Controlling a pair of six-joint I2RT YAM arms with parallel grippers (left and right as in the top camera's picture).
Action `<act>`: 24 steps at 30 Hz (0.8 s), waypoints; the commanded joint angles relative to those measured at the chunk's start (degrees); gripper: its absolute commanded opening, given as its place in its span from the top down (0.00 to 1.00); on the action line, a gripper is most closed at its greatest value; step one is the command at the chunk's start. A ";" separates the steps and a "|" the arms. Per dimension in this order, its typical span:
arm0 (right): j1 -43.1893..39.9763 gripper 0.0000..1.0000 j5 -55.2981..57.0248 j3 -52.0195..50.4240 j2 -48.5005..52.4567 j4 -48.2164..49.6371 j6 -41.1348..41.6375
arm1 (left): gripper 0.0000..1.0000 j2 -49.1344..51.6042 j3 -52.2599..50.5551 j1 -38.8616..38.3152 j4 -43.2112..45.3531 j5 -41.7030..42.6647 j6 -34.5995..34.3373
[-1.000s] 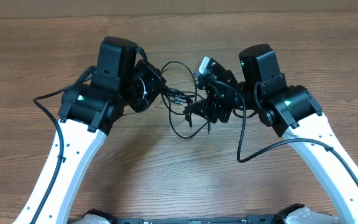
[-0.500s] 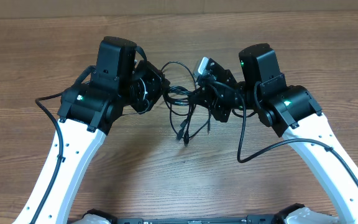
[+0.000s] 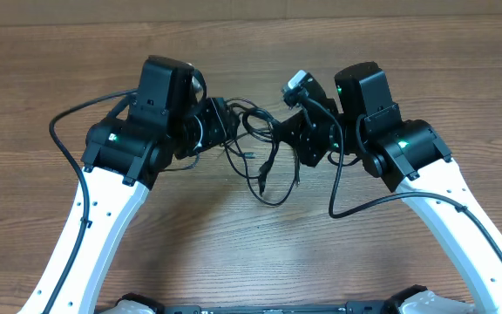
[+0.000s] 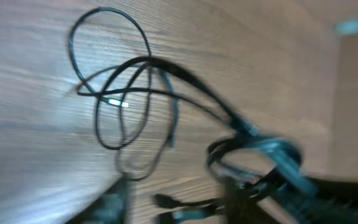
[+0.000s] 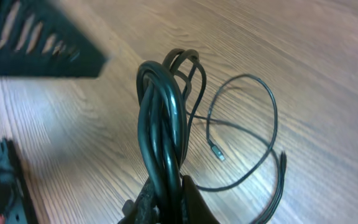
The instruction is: Untangle cables
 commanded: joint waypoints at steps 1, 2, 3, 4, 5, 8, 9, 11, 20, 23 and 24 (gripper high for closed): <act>-0.02 0.96 2.01 0.39 -1.09 0.66 10.40 | 0.68 -0.28 1.57 -0.37 -0.59 -1.16 11.02; -0.04 0.96 1.99 0.39 -1.09 0.85 12.11 | 0.70 -0.28 1.57 -0.37 -0.57 -1.16 11.96; -0.04 0.96 1.88 0.39 -1.09 0.92 13.49 | 0.71 -0.28 1.57 -0.37 -0.55 -1.16 13.22; -0.04 0.96 1.22 0.39 -1.09 0.92 14.27 | 0.70 -0.28 1.57 -0.37 -0.55 -1.14 14.97; -0.04 0.96 0.37 0.39 -1.09 0.92 14.45 | 0.70 -0.28 1.57 -0.37 -0.57 -1.11 16.31; -0.04 0.96 -3.87 0.39 -1.09 1.20 14.43 | 0.65 -0.28 1.57 -0.37 -0.55 -0.72 20.22; -0.04 0.96 -5.22 0.39 -1.09 1.53 14.40 | 0.63 -0.28 1.57 -0.37 -0.35 0.07 21.22; -0.04 0.96 -7.74 0.39 -1.09 2.27 14.21 | 0.59 -0.28 1.57 -0.37 0.35 2.36 22.77; -0.02 0.96 -15.72 0.39 -1.09 4.02 14.21 | 0.50 -0.28 1.57 -0.37 3.21 4.94 22.05; -0.02 0.96 -16.74 0.39 -1.09 4.26 14.19 | 0.48 -0.28 1.57 -0.39 4.76 8.17 22.08; -0.02 0.96 -17.64 0.39 -1.09 4.46 14.19 | 0.49 -0.28 1.57 -0.39 4.90 8.44 22.08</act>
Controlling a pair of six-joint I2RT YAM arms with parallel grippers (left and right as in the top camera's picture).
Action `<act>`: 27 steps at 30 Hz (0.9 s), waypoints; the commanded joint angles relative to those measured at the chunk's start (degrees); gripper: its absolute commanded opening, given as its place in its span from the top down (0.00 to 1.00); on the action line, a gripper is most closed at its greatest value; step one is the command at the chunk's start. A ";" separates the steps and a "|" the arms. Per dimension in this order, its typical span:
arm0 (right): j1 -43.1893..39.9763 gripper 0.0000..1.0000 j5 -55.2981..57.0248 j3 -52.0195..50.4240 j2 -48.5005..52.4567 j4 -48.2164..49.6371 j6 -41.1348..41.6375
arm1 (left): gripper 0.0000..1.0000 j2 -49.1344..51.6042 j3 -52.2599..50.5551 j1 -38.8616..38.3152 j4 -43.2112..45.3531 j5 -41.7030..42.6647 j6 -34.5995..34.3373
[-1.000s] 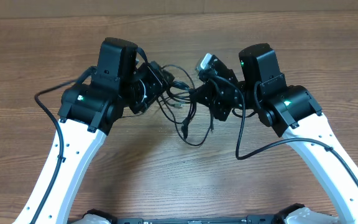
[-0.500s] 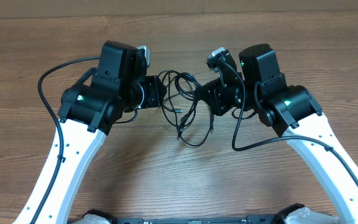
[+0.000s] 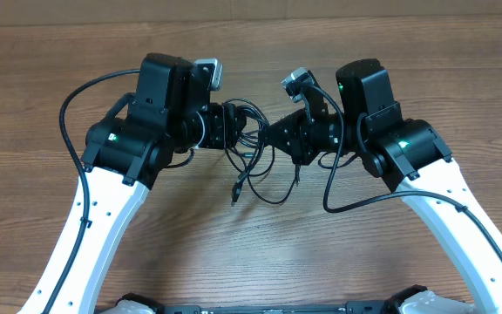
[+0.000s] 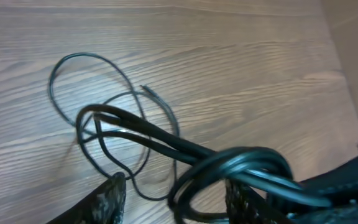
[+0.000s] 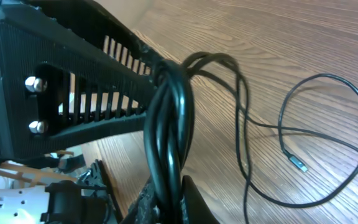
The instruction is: Untangle cables
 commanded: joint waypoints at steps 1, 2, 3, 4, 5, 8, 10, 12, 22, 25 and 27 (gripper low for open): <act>0.02 0.96 -5.46 0.39 -1.09 1.18 0.11 | 0.54 -0.28 1.57 -0.39 1.14 3.85 1.01; 0.02 0.96 -7.10 0.37 -1.09 1.70 0.11 | 0.58 -0.28 1.57 -0.39 1.11 3.82 1.01; 0.02 0.96 -8.72 0.37 -1.09 2.36 0.11 | 0.61 -0.28 1.57 -0.39 0.98 3.82 1.05; 0.02 0.96 -9.97 0.37 -1.09 2.95 0.11 | 0.64 -0.28 1.57 -0.39 0.83 3.82 1.05; 0.02 0.96 -10.69 0.37 -1.09 3.45 0.13 | 0.69 -0.28 1.57 -0.39 0.66 3.82 1.09; 0.00 0.96 -10.71 0.37 -1.09 4.74 0.13 | 0.91 -0.28 1.57 -0.37 -0.33 3.80 1.66; 0.00 0.96 -10.73 0.37 -1.09 4.85 0.13 | 0.96 -0.28 1.57 -0.37 -0.59 3.63 1.68; 0.00 0.96 -10.67 0.37 -1.09 4.70 0.13 | 0.96 -0.28 1.57 -0.37 -0.61 3.54 1.68; 0.00 0.31 4.26 0.37 -1.09 -0.31 -1.01 | 0.96 -0.28 1.57 -0.37 -2.89 -6.80 1.70; 0.02 0.25 4.76 0.37 -1.09 -0.94 -6.95 | 0.96 -0.28 1.57 -0.39 -3.48 -7.32 3.21; 0.02 0.18 4.70 0.37 -1.09 -0.85 -9.51 | 0.96 -0.28 1.57 -0.42 -3.63 -7.23 3.17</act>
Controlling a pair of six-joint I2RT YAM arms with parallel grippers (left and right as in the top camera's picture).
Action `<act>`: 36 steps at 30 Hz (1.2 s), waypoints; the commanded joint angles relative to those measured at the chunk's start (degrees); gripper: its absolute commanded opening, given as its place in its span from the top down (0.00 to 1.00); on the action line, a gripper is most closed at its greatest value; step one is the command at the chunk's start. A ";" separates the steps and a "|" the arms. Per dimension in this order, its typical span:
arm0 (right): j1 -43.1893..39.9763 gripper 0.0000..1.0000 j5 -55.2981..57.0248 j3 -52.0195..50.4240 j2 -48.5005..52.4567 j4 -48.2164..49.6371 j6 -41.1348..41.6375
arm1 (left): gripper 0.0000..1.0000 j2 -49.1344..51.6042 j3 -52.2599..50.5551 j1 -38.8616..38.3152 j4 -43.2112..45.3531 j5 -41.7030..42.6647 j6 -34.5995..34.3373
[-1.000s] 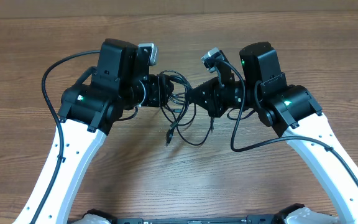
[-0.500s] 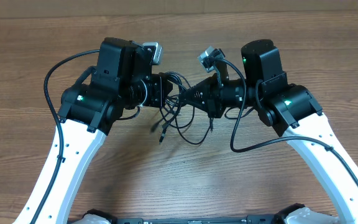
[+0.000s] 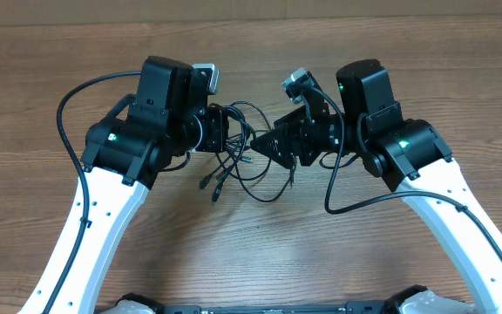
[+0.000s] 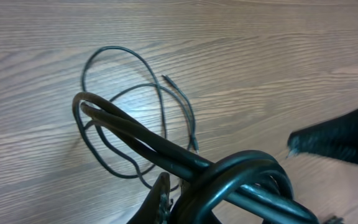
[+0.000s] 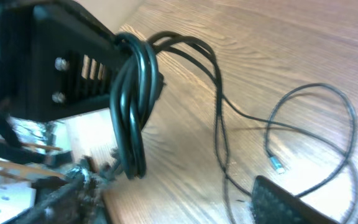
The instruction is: Untangle cables
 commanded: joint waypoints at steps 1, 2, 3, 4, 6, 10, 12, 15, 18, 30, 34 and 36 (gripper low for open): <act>0.07 0.17 2.58 0.39 -1.09 0.31 -7.34 | 0.96 -0.28 1.46 -0.44 -0.11 -1.95 1.90; 0.07 0.17 2.56 0.39 -1.09 0.37 -8.22 | 0.96 -0.28 1.46 -0.48 -0.11 -1.42 1.90; 0.07 0.17 2.21 0.39 -1.09 0.39 -9.38 | 0.96 -0.28 1.46 -0.66 -0.09 -0.79 1.90; 0.07 0.17 1.86 0.39 -1.09 0.39 -10.49 | 0.96 -0.28 1.46 -0.94 -0.09 -0.35 1.88; 0.07 0.17 0.94 0.39 -1.09 0.79 -11.34 | 0.96 -0.28 1.46 -1.84 -0.09 -0.22 1.86; 0.07 0.21 -4.26 0.39 -1.09 1.99 -11.50 | 0.96 -0.11 1.46 -4.63 -0.07 -0.76 1.20; 0.09 0.32 -4.35 0.39 -1.09 2.14 -11.47 | 0.96 0.15 1.46 -5.81 -0.09 -2.99 -0.83; 0.07 0.50 -4.22 0.39 -1.09 2.10 -11.45 | 0.96 0.79 1.46 -6.93 -0.11 -4.81 -2.21; 0.07 0.96 -4.22 0.39 -1.09 2.01 -11.43 | 0.96 2.05 1.46 -7.34 -0.17 -4.79 -4.46; 0.04 0.96 -4.22 0.42 -1.18 1.20 -11.21 | 0.96 2.71 1.46 -3.08 -5.68 -18.18 -26.05; 0.04 0.96 -4.20 0.42 -1.22 1.16 -11.21 | 0.96 2.71 1.46 0.33 -7.74 -18.86 -34.45; 0.04 0.96 -3.91 0.39 -1.22 0.98 -11.21 | 0.96 2.71 1.46 1.62 -7.72 -17.09 -35.63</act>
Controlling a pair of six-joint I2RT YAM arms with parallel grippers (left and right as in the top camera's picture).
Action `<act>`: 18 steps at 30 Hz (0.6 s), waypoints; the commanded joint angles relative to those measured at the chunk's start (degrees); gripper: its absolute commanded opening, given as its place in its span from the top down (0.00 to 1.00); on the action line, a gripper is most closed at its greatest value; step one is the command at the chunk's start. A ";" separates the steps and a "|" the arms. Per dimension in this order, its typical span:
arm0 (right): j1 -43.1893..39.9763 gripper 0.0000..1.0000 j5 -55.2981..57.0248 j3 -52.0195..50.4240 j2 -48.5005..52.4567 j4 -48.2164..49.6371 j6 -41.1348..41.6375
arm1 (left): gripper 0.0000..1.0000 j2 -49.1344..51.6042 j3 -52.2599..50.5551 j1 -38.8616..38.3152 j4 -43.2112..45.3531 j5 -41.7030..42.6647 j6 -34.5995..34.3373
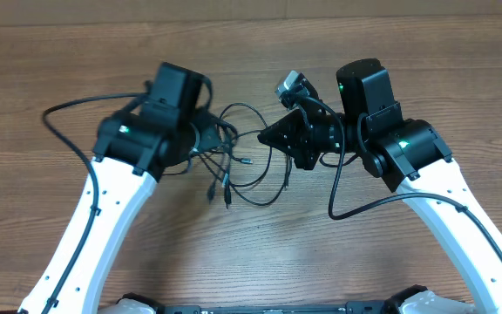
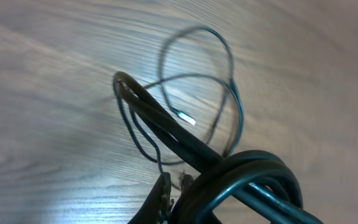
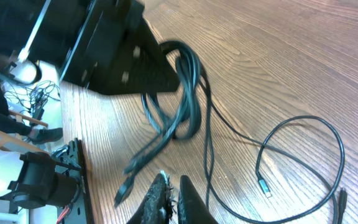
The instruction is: Untangle cables
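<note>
A thick black cable bundle [image 2: 247,177] is clamped in my left gripper [image 2: 173,183], which is shut on it; its plug ends [image 1: 218,189] dangle toward the table. In the right wrist view the bundle [image 3: 188,93] hangs from the left gripper's black body. A thin black cable [image 1: 264,187] lies looped on the wood, tangled with the bundle; its loop [image 2: 225,74] and silver connector [image 3: 264,186] show. My right gripper [image 3: 173,186] is shut with nothing in it, just right of the bundle [image 1: 268,137].
The wooden table [image 1: 251,262] carries only the cables. Both arms' own black supply cords arc beside them, one at the left [image 1: 64,126] and one at the right [image 1: 356,209]. A cardboard edge runs along the back.
My right gripper, then wide open beside the bundle, is now shut and empty. My left gripper has swung left with the thick bundle, and the plug ends hang further from the right gripper.
At first my right gripper was shut on the thick bundle, held up above the thin loop. Then my left gripper stood open around the same bundle. Then the left was shut on it and the right had let go. Now the left alone holds it.
</note>
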 commanded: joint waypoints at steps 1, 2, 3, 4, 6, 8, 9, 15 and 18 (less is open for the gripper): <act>0.04 0.96 0.00 0.39 -1.20 -0.04 -0.07 | 0.96 0.28 1.27 2.43 0.13 -0.66 -8.61; 0.04 0.96 0.52 0.39 -1.20 -0.20 -0.07 | 0.96 0.28 1.27 2.58 0.42 0.31 -7.23; 0.04 0.96 0.98 0.39 -1.20 -0.39 -0.09 | 0.96 0.28 1.27 2.60 0.81 1.05 -5.18; 0.04 0.95 1.46 0.39 -1.18 -0.61 -0.11 | 0.96 0.28 1.27 2.60 1.22 1.77 -2.32; 0.04 0.59 2.10 0.39 -1.18 -0.96 -0.28 | 0.96 0.28 1.27 2.43 1.68 3.41 2.69; 0.07 0.29 2.29 0.42 -1.18 -0.98 -0.74 | 0.96 0.28 1.27 2.12 2.05 5.14 6.73; 0.07 0.23 2.29 0.39 -1.18 -0.85 -1.42 | 0.96 0.28 1.27 1.68 2.56 7.67 10.69; 0.07 0.21 2.29 0.39 -1.18 -0.46 -3.74 | 0.96 0.28 1.27 -1.86 6.10 22.18 28.79; 0.07 0.44 2.27 0.39 -1.18 -0.79 -3.72 | 0.96 0.28 1.27 -4.39 8.52 22.80 29.51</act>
